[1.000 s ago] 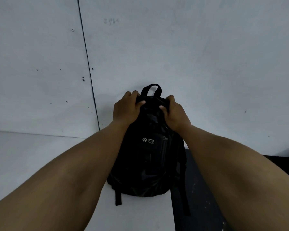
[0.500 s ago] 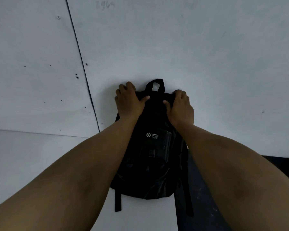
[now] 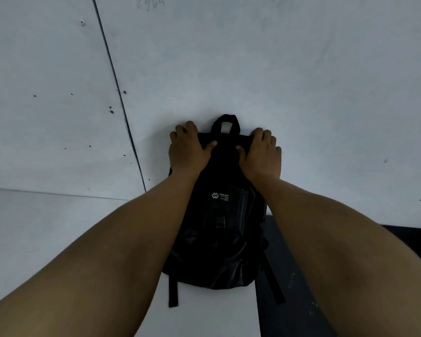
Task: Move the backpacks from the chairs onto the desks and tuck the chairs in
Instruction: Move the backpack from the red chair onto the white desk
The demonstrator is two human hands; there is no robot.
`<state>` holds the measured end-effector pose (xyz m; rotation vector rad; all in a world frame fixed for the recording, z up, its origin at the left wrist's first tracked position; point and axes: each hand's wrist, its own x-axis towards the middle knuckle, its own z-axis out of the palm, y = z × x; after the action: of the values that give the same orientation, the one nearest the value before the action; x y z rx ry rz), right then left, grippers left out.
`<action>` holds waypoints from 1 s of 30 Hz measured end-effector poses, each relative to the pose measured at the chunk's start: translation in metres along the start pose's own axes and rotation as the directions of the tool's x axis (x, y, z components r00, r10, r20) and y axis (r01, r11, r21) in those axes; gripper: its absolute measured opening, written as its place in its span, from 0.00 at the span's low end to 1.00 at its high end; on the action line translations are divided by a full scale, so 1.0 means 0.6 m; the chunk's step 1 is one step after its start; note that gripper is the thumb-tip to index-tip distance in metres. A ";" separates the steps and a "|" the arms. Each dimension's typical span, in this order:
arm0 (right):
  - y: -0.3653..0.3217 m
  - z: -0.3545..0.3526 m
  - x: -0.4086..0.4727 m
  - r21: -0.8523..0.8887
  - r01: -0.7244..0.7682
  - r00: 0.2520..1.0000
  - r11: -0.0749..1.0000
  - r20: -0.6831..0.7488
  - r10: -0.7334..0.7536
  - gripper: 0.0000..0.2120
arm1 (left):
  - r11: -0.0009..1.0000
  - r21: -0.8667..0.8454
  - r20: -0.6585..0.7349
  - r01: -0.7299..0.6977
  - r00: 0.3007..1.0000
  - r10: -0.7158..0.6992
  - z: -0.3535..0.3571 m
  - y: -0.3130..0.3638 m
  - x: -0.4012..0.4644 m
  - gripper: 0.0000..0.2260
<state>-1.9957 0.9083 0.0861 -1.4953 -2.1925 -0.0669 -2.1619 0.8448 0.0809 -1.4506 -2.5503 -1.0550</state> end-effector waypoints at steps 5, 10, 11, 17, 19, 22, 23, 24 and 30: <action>-0.013 -0.026 -0.015 -0.035 -0.009 0.998 0.999 0.068 0.011 0.20 | 0.999 -0.040 0.096 -0.027 0.995 0.030 -0.032 -0.003 -0.011 0.20; -0.041 -0.066 -0.042 -0.044 0.028 0.996 0.999 0.080 -0.025 0.19 | 0.997 -0.073 0.213 -0.032 0.976 0.047 -0.069 -0.003 -0.033 0.24; -0.048 -0.073 -0.049 -0.051 0.035 0.996 0.998 0.078 -0.031 0.18 | 0.997 -0.072 0.226 -0.031 0.973 0.047 -0.077 -0.003 -0.039 0.25; -0.089 -0.095 -0.117 -0.013 0.071 0.985 0.997 0.159 -0.068 0.18 | 1.000 0.022 0.359 0.011 0.933 -0.018 -0.119 -0.014 -0.083 0.30; -0.100 -0.095 -0.146 -0.002 0.080 0.971 0.997 0.225 -0.077 0.19 | 0.998 0.057 0.415 0.041 0.908 -0.061 -0.127 -0.023 -0.102 0.32; -0.119 -0.088 -0.201 0.033 0.073 0.934 0.997 0.348 -0.080 0.18 | 0.988 0.138 0.510 0.074 0.850 -0.135 -0.135 -0.049 -0.146 0.33; -0.124 -0.085 -0.218 0.049 0.064 0.920 0.997 0.384 -0.078 0.16 | 0.985 0.154 0.546 0.077 0.824 -0.150 -0.136 -0.058 -0.160 0.31; -0.129 -0.081 -0.235 0.060 0.044 0.900 0.997 0.430 -0.065 0.13 | 0.985 0.158 0.594 0.074 0.789 -0.155 -0.137 -0.068 -0.175 0.28; -0.144 -0.043 -0.379 -0.026 -0.015 0.712 1.000 0.701 0.029 0.14 | 0.991 0.134 0.867 -0.020 0.487 -0.107 -0.144 -0.125 -0.326 0.16</action>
<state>-1.9983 0.6691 0.0346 -1.7524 -2.7472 0.5993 -2.1343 0.6232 0.0416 -2.3364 -3.1564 -0.0197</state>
